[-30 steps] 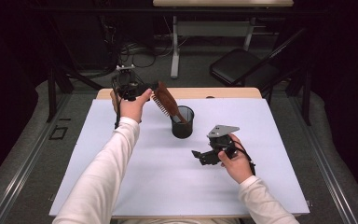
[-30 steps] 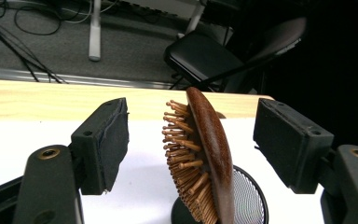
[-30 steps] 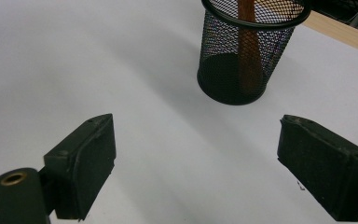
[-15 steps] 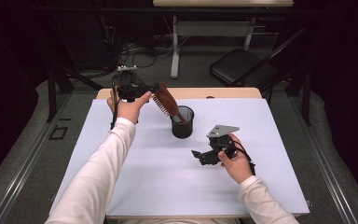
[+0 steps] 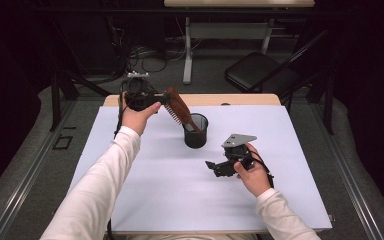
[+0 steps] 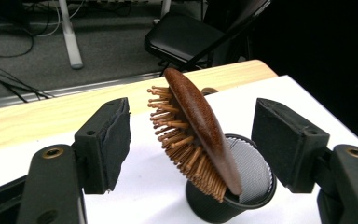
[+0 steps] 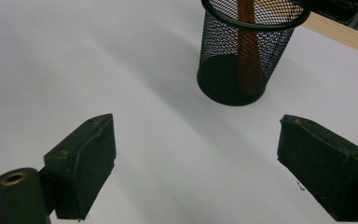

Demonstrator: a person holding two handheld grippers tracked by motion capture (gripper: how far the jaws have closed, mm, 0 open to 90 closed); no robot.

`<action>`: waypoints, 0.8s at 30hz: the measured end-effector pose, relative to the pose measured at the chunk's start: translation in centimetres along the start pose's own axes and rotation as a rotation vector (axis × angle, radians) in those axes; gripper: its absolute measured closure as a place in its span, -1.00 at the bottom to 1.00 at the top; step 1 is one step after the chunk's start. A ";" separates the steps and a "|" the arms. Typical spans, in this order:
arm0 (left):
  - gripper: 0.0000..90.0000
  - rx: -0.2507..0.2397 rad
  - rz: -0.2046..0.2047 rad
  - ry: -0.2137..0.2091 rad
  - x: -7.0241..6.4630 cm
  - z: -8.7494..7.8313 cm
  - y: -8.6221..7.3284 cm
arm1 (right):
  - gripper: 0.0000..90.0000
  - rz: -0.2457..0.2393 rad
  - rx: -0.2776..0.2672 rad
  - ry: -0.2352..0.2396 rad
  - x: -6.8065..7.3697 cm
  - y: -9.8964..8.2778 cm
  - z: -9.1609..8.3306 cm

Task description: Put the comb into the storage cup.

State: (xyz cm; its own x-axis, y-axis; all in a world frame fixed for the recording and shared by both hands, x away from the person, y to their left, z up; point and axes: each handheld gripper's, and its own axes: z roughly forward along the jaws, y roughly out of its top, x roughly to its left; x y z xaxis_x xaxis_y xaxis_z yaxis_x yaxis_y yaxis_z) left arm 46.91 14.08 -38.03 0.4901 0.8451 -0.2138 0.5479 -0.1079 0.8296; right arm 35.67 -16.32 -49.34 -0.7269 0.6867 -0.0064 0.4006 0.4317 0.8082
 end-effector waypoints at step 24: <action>-0.65 0.032 0.175 -0.071 -0.2 -1.5 0.1 | -0.74 -0.004 -0.002 -0.004 0.0 0.0 0.0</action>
State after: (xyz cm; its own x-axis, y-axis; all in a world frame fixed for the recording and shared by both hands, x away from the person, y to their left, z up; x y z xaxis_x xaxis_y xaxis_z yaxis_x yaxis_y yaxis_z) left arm 45.88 14.72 -37.13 0.6257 0.7731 -0.1041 0.4704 -0.2675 0.8409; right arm 35.70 -16.35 -49.35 -0.7266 0.6870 -0.0118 0.3963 0.4330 0.8096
